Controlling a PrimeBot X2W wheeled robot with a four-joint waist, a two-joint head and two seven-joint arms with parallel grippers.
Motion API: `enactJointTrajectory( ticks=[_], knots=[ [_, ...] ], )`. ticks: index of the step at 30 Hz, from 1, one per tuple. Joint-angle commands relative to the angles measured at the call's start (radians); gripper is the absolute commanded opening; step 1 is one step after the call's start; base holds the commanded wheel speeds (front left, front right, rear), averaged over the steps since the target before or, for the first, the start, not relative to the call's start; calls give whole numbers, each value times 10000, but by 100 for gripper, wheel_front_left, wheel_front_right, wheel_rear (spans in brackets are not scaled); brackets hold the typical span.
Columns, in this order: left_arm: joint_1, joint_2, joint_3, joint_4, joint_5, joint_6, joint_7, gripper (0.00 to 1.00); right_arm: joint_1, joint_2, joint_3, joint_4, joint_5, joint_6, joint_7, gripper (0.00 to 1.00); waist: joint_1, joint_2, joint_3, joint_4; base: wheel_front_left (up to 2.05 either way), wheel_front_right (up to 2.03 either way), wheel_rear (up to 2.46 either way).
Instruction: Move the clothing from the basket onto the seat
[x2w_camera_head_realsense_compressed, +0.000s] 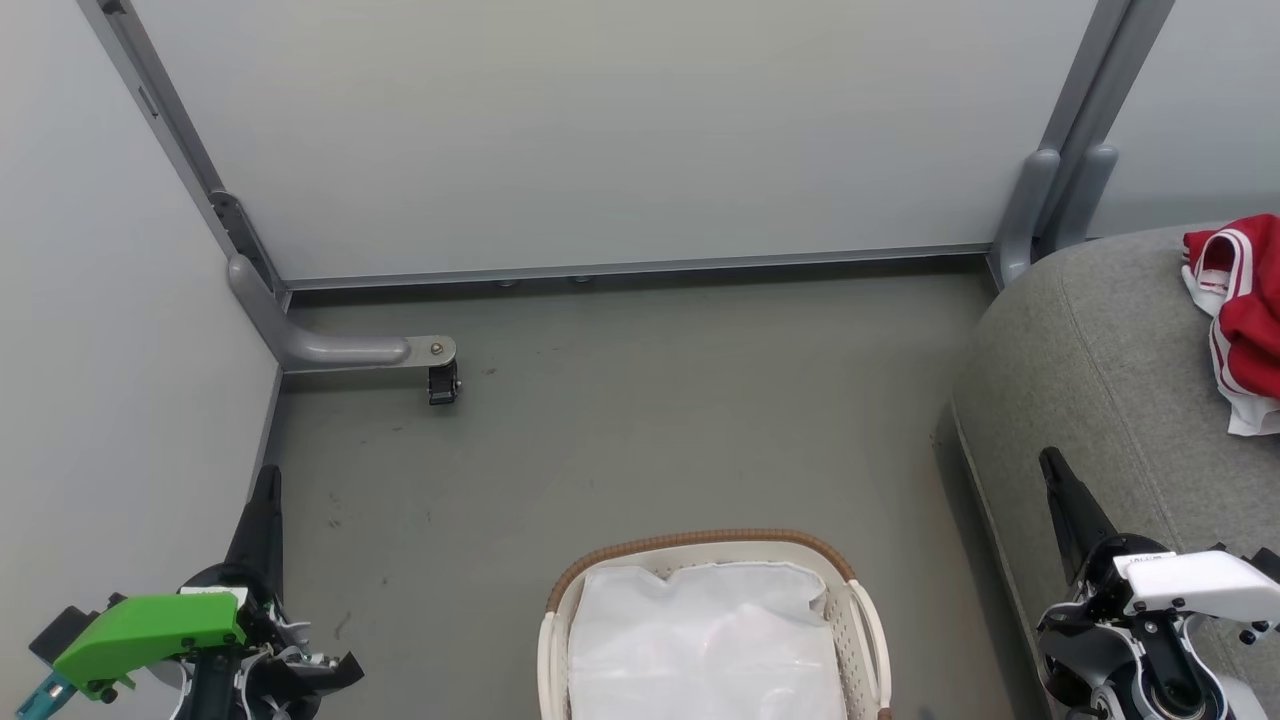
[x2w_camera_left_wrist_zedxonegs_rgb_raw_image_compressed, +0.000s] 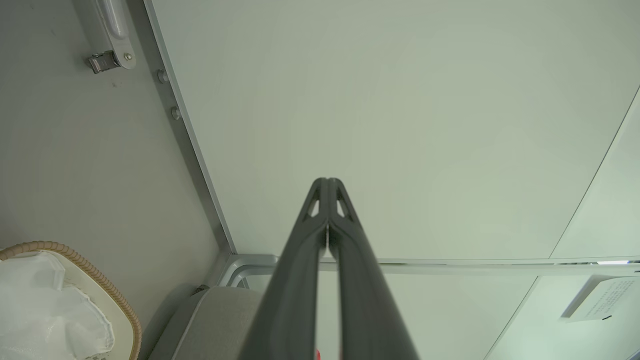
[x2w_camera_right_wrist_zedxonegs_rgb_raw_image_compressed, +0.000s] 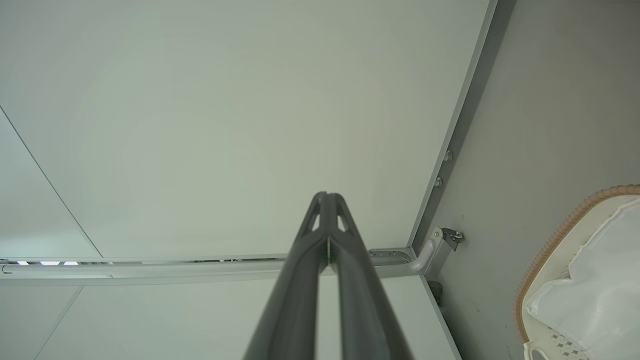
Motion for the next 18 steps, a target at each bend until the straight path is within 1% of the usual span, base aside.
enactJointTrajectory(
  ticks=[1,18],
  knots=[
    [-105,27,30,-24,10,-53,37,0,-81,-63,-26,-38,35,-7,28,0,0,91,0,0,0,0,0],
    [-105,25,30,-25,12,-53,37,0,-80,-63,-26,-38,36,-7,28,0,0,91,0,0,0,0,0]
  ],
)
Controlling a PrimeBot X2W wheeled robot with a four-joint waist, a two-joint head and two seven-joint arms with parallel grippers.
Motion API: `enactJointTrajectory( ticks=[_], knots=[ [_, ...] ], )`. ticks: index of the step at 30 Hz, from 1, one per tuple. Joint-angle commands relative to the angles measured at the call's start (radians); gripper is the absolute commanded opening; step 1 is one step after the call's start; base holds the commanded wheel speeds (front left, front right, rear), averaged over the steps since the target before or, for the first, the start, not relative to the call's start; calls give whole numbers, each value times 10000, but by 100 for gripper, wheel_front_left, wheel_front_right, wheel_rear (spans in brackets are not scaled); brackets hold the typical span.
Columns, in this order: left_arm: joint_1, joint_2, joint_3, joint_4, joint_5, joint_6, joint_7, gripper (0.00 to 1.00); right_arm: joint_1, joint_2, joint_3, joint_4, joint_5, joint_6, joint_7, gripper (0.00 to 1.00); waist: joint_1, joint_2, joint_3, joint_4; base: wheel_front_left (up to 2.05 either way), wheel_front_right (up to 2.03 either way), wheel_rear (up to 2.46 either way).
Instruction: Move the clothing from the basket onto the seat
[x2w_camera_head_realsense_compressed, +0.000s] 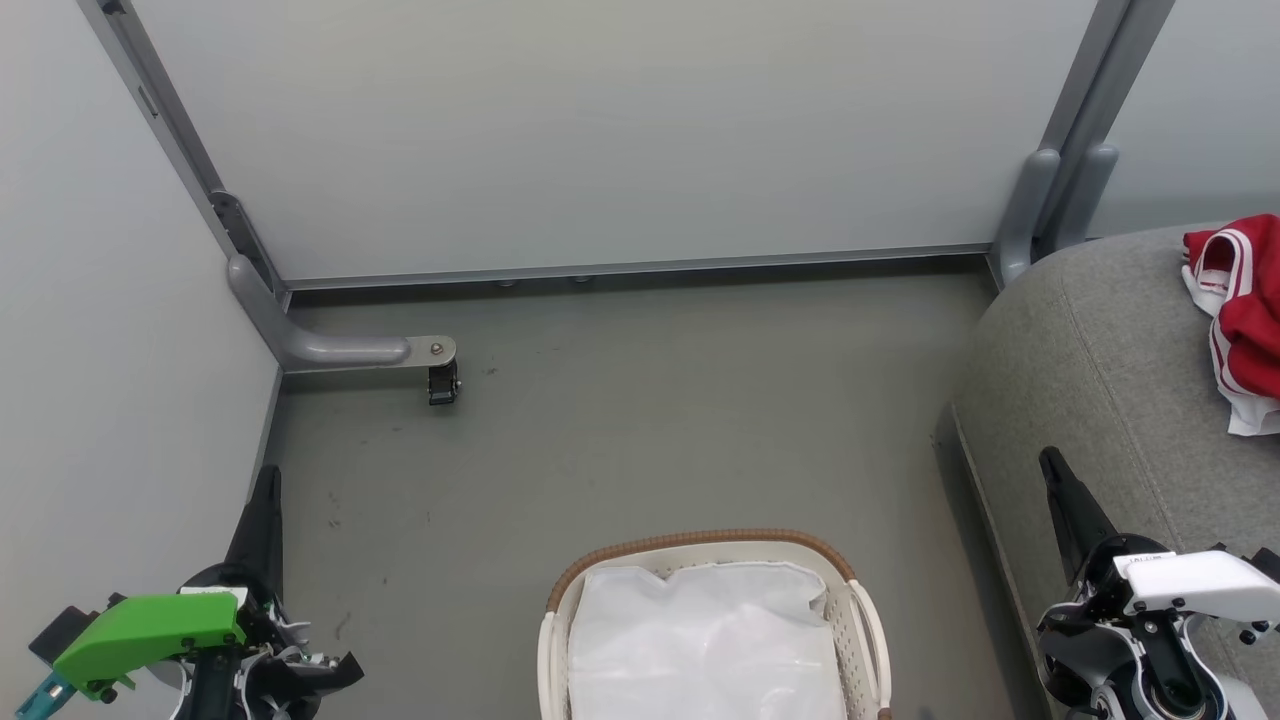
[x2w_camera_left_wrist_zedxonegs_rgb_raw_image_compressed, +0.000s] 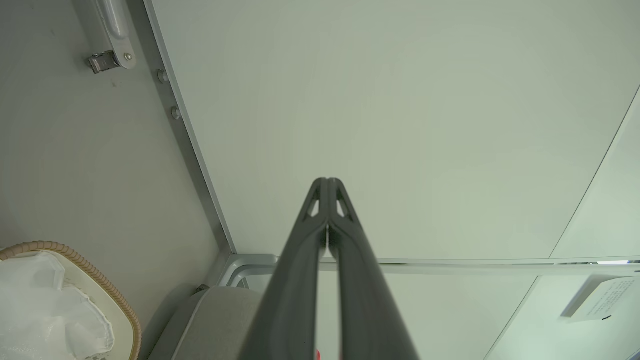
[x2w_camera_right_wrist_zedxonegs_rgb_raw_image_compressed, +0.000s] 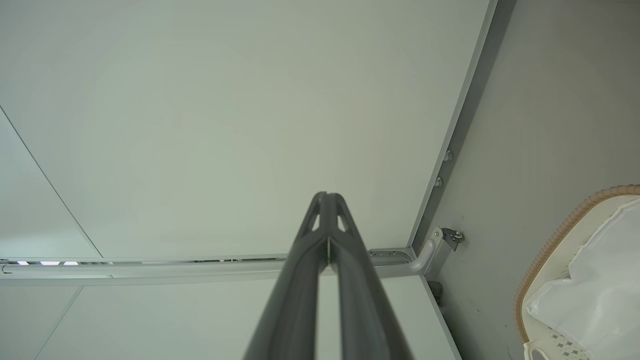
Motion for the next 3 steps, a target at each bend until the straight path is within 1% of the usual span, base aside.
enactJointTrajectory(
  ticks=[1,3],
  knots=[
    [-105,25,28,-25,12,-53,35,0,-79,-63,-26,-38,36,-7,28,0,0,91,0,0,0,0,0],
    [-105,25,29,-25,12,-53,36,0,-79,-63,-26,-38,36,-7,28,0,0,91,0,0,0,0,0]
  ],
)
